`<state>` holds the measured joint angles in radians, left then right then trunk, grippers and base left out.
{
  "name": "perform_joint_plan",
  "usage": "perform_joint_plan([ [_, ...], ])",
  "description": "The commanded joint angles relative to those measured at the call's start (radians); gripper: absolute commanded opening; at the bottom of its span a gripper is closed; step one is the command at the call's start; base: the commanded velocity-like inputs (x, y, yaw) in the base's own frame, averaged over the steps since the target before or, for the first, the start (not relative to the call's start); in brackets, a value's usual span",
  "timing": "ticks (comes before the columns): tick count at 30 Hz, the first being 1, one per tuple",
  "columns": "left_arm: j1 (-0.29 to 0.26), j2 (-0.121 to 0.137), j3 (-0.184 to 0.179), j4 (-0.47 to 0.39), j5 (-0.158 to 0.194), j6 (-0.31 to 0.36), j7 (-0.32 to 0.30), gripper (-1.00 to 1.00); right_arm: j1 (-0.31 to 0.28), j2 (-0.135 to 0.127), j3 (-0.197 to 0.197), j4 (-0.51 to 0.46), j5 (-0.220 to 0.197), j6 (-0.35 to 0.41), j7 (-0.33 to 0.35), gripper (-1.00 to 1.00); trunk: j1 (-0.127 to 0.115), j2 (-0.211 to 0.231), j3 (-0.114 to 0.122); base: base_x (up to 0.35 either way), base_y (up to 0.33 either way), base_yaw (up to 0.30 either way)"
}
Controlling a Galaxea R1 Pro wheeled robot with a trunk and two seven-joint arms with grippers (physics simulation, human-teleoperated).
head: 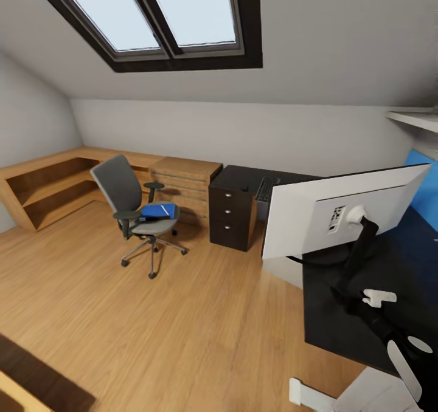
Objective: In the bedroom, organize the workspace by keeping the computer under the desk, ensuring the monitor is on the desk, placing the keyboard on the desk next to the monitor, placing the mouse on the desk next to the keyboard, moving the folder from the swivel chair onto the desk next to the mouse, stacking the notebook on top of the folder with the pen on top of the notebook, and positioning the swivel chair next to the desk.
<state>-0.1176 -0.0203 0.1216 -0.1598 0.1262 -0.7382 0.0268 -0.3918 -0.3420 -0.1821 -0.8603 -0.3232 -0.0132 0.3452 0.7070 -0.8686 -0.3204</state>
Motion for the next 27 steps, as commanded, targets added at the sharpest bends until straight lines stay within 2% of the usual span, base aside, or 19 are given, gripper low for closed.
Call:
perform_joint_plan([
  [1,0.000,-0.001,0.003,0.000,0.000,-0.003,0.001,1.00,-0.001,0.000,-0.001,0.001,-0.008,-0.001,0.006,1.00,0.000,-0.001,0.000,-0.006,0.000,-0.112],
  [10,0.000,-0.001,0.003,0.000,0.000,-0.003,0.001,1.00,-0.001,0.000,-0.003,0.001,-0.009,-0.007,0.006,1.00,0.000,-0.001,0.006,-0.002,0.000,-0.075],
  [18,0.000,0.000,0.004,0.000,0.001,-0.002,0.002,1.00,-0.001,-0.001,-0.004,0.002,-0.045,-0.063,0.000,1.00,0.000,-0.001,0.012,0.000,0.000,-0.011],
  [27,0.000,0.000,0.004,0.000,0.001,-0.001,0.002,1.00,-0.001,-0.002,-0.005,0.012,-0.056,-0.081,-0.002,1.00,0.000,-0.001,0.018,0.000,0.000,-0.001],
])
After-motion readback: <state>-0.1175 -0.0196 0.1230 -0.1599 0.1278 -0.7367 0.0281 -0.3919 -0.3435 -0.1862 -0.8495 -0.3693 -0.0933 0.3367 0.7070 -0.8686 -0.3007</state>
